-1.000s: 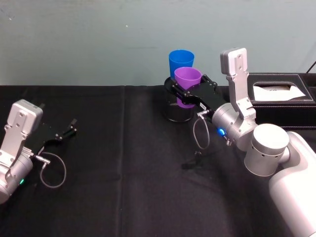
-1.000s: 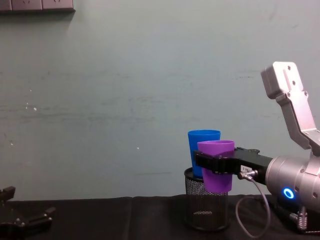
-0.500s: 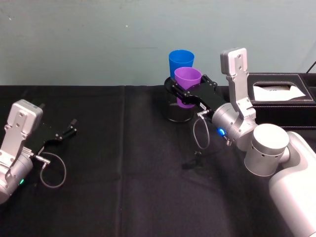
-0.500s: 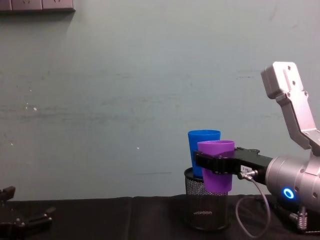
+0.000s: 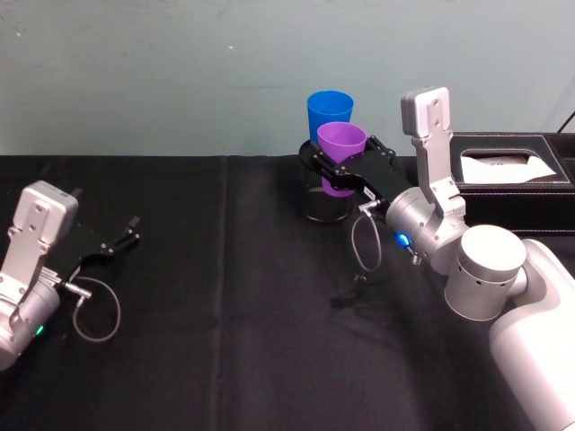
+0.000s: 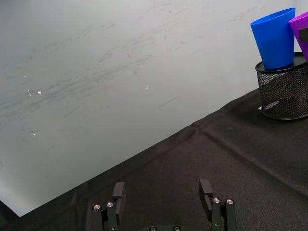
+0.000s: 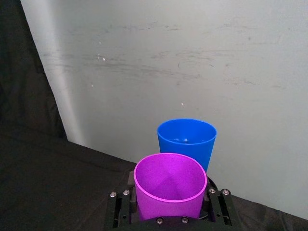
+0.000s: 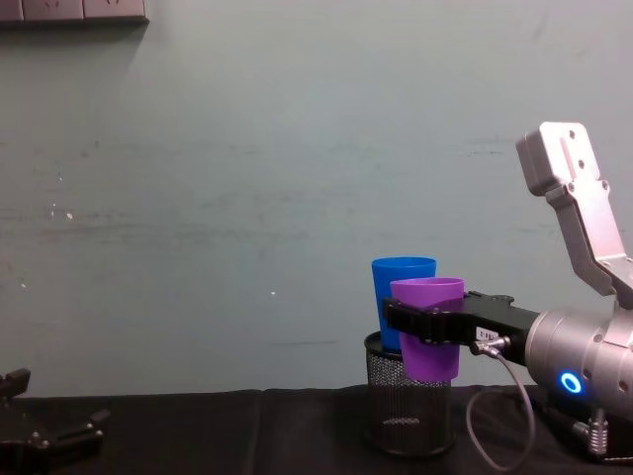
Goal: Pick up one cup with a gripper and tap it against the other cup.
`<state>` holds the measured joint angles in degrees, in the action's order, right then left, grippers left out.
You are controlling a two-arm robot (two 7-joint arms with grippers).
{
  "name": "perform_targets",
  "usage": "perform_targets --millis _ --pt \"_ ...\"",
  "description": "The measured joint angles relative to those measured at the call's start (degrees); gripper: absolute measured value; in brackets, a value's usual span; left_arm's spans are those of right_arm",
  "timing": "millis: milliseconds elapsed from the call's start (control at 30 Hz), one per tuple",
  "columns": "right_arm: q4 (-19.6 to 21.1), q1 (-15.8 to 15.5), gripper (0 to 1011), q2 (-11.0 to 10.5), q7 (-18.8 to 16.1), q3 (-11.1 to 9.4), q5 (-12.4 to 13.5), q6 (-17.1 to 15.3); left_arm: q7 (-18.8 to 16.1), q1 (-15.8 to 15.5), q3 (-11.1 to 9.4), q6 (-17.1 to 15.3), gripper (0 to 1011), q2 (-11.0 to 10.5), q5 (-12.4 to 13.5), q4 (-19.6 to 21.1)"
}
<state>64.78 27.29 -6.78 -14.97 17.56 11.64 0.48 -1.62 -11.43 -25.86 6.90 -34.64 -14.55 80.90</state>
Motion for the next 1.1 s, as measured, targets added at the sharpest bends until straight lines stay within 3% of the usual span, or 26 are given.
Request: perform_targets --millis 1100 --pt "0.0 0.0 724 0.0 0.0 0.0 0.0 0.0 0.0 0.0 0.0 0.0 1000 0.0 0.0 0.0"
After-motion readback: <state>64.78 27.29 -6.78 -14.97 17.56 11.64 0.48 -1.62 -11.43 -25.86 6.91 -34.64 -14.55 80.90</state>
